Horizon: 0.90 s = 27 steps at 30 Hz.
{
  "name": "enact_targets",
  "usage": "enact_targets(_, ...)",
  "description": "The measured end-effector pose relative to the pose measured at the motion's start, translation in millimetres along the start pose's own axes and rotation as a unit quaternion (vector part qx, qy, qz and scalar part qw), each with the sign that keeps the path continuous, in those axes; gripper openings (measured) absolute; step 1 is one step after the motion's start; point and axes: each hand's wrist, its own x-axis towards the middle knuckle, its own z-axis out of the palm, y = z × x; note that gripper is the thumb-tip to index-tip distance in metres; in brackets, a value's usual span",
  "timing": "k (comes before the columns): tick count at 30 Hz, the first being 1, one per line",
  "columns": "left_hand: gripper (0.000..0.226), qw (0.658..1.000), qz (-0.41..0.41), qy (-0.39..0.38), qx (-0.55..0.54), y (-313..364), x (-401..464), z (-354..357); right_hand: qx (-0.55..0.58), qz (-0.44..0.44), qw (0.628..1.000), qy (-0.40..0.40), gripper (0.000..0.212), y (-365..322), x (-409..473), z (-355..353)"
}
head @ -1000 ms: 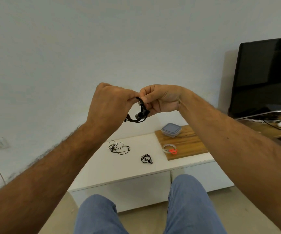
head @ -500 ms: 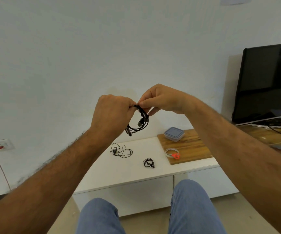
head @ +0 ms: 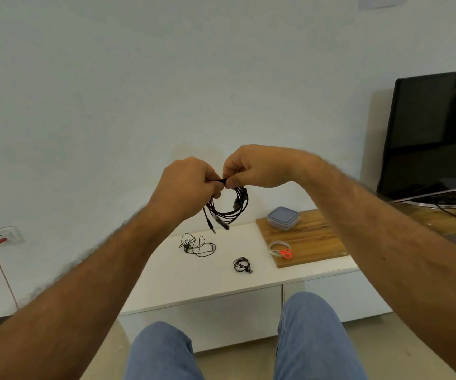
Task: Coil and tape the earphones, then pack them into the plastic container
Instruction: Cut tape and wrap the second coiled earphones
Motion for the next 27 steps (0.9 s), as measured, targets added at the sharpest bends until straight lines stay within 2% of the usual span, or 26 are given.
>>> enact_targets(4, 0.017, 0.991, -0.059, -0.057, -0.11, -4.8, 4.4, -2.1, -0.011, -0.011, 0.998, 0.053, 0.011, -2.6, 0.6, 4.9)
enact_targets(7, 0.012, 0.961, -0.113, -0.106, -0.228, -5.6, 3.9, -4.5, -0.016, -0.025, 0.995, 0.097, 0.013, -2.4, 0.1, 7.5)
enact_targets(11, 0.011, 0.926, -0.167, -0.144, -0.306, -8.0, 2.9, -5.7, -0.046, -0.058, 0.987, 0.143, 0.016, -1.8, -0.4, 15.0)
enact_targets(16, 0.011, 0.913, -0.193, -0.128, -0.335, -6.8, 0.3, -4.4, -0.113, -0.082, 0.979, 0.15, 0.027, 0.7, 1.1, 25.4)
enact_targets(19, 0.011, 0.912, -0.192, -0.127, -0.34, -6.8, -1.0, -4.8, -0.133, -0.086, 0.97, 0.185, 0.024, 1.3, 2.8, 29.5)
enact_targets(27, 0.007, 0.917, -0.17, -0.118, -0.342, -11.0, -2.1, -5.5, 0.001, -0.084, 0.974, 0.21, 0.014, 6.9, 2.7, 31.5)
